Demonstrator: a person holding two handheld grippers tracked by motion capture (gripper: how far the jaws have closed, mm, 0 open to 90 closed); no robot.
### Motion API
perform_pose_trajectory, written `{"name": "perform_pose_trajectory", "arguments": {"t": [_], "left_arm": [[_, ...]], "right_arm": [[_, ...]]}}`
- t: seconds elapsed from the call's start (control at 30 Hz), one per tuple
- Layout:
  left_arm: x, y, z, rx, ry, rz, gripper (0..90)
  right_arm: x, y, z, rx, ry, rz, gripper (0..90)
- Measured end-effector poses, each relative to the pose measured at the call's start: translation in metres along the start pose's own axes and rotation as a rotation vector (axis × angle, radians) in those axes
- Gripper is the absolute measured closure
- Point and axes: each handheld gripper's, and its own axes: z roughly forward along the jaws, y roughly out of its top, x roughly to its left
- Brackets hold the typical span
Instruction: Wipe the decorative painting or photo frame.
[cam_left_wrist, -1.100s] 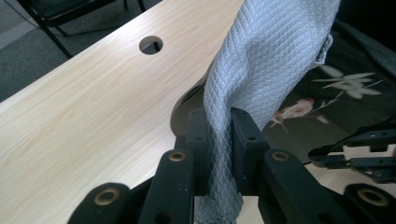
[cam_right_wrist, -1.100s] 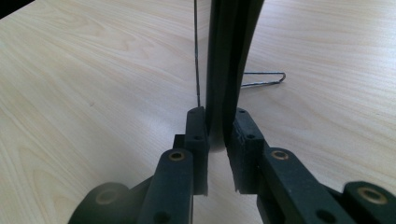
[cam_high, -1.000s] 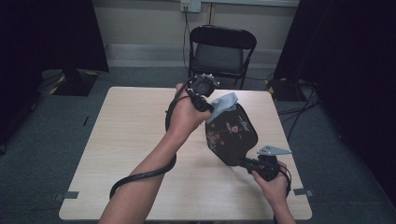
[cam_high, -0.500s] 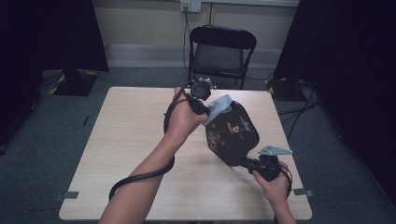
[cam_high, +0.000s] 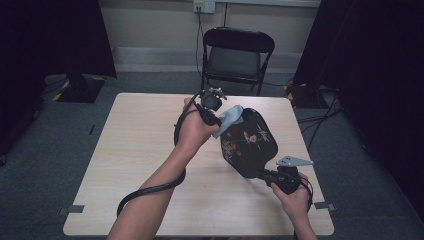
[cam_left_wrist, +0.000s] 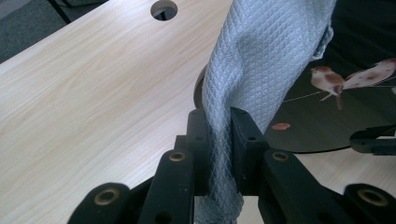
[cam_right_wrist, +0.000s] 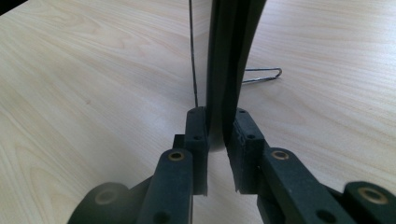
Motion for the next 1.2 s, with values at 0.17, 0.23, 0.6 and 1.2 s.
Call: {"name": "perform_pose_trajectory", "arguments": {"t": [0.17, 0.23, 0.6, 1.2], "left_arm": [[0.003, -0.003, 0.006, 0.008, 0.004, -0.006, 79.2], [0.004, -0.004, 0.009, 0.010, 0.003, -0.017, 79.2], [0.010, -0.012, 0.020, 0.035, 0.008, -0.031, 79.2], [0.017, 0.005, -0.007, -0.052, 0.045, -0.090, 79.3]], "right_arm": [[0.000, 0.000, 0.000, 0.002, 0.005, -0.004, 79.2], [0.000, 0.001, 0.000, 0.003, 0.007, -0.007, 79.2], [0.000, 0.001, -0.001, 0.005, 0.010, -0.018, 79.2], [0.002, 0.001, -0.001, 0.008, 0.006, -0.027, 79.2]]}}
